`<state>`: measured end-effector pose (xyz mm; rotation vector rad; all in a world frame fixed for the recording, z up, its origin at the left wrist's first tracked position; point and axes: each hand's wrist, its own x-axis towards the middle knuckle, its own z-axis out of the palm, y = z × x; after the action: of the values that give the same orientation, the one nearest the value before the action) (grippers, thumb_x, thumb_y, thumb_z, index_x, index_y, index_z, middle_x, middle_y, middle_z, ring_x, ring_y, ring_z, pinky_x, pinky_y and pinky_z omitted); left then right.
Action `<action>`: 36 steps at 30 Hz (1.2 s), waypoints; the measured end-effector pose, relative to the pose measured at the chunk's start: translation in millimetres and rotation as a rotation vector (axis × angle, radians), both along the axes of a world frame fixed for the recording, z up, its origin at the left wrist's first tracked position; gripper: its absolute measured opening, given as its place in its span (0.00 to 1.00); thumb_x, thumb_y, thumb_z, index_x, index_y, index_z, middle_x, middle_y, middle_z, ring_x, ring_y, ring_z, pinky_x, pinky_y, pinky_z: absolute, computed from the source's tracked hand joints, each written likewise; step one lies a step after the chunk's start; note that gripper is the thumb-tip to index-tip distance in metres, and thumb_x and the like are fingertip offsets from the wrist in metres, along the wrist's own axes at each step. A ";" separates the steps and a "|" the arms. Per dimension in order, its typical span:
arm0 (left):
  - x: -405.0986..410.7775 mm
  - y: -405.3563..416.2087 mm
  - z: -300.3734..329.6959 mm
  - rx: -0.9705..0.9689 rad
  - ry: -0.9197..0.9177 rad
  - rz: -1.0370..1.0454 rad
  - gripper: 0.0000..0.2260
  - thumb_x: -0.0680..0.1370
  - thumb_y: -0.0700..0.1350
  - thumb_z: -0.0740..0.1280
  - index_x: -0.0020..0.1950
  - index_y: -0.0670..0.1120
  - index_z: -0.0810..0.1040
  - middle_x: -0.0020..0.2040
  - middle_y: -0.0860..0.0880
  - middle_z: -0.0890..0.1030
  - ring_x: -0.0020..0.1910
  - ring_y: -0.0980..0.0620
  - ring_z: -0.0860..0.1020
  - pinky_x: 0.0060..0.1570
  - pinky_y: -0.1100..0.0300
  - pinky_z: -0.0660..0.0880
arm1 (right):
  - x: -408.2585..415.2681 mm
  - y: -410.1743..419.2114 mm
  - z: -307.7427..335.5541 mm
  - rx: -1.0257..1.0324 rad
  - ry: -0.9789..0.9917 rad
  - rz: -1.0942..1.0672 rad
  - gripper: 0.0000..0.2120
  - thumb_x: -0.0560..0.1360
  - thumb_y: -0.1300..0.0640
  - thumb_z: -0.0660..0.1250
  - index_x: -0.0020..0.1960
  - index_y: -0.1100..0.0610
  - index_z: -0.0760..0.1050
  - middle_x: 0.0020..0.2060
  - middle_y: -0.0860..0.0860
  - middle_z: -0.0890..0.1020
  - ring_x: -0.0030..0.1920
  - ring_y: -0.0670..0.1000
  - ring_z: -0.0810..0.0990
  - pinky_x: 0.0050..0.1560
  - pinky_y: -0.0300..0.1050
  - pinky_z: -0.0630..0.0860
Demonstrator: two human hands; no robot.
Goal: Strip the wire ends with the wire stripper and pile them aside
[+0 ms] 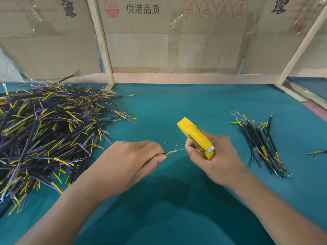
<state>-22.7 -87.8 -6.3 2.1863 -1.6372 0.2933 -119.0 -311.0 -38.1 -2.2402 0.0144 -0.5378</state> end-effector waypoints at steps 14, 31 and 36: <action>4.5 1.3 -3.2 0.048 -0.003 -0.003 0.16 0.83 0.54 0.54 0.47 0.49 0.77 0.35 0.56 0.73 0.33 0.52 0.72 0.32 0.58 0.70 | 6.6 3.4 -2.8 -0.347 0.000 -0.080 0.15 0.65 0.34 0.56 0.42 0.44 0.65 0.29 0.41 0.68 0.34 0.49 0.64 0.34 0.46 0.63; -37.5 -79.7 61.1 -0.404 1.162 -0.057 0.10 0.84 0.38 0.59 0.54 0.40 0.80 0.35 0.47 0.77 0.27 0.50 0.71 0.27 0.59 0.72 | 12.7 5.6 -6.1 1.257 0.316 0.106 0.09 0.77 0.64 0.65 0.39 0.58 0.79 0.34 0.55 0.76 0.34 0.54 0.77 0.44 0.57 0.82; -48.3 -175.9 66.7 -0.345 1.537 0.109 0.05 0.84 0.35 0.58 0.51 0.36 0.72 0.34 0.43 0.80 0.28 0.48 0.80 0.33 0.55 0.82 | 8.2 16.8 -7.2 1.250 0.389 0.216 0.05 0.80 0.64 0.62 0.51 0.63 0.77 0.45 0.62 0.79 0.45 0.59 0.79 0.42 0.52 0.82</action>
<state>-71.1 -263.6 60.4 1.4043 -0.5022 -0.8278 -110.8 -294.2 -45.3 -1.0567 0.2370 0.0764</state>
